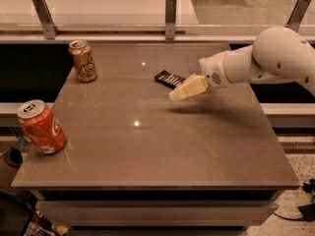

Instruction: Move rxbar chocolate near orange can

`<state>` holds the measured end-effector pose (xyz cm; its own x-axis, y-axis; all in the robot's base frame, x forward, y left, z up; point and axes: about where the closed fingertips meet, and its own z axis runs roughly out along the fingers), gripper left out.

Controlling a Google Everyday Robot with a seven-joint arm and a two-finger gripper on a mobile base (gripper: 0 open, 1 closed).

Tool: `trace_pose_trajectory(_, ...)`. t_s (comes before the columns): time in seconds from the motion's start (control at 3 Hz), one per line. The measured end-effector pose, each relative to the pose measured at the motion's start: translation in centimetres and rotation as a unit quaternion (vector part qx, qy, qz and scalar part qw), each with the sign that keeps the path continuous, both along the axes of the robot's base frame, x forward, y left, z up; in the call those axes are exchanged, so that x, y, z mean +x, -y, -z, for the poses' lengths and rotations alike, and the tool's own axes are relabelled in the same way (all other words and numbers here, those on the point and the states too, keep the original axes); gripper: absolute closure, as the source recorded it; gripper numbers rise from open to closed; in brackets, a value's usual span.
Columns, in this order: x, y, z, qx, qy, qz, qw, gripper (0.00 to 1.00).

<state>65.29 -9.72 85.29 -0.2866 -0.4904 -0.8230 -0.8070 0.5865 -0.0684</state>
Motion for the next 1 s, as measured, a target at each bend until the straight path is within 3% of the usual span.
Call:
trace_pose_trajectory(0.33,0.66,-2.59,1.46,0.008,0.004,-0.025,0.9996,0.0)
trace_pose_trajectory(1.0,1.13,-3.04,1.8,0.009,-0.001,-0.034,0.9994,0.0)
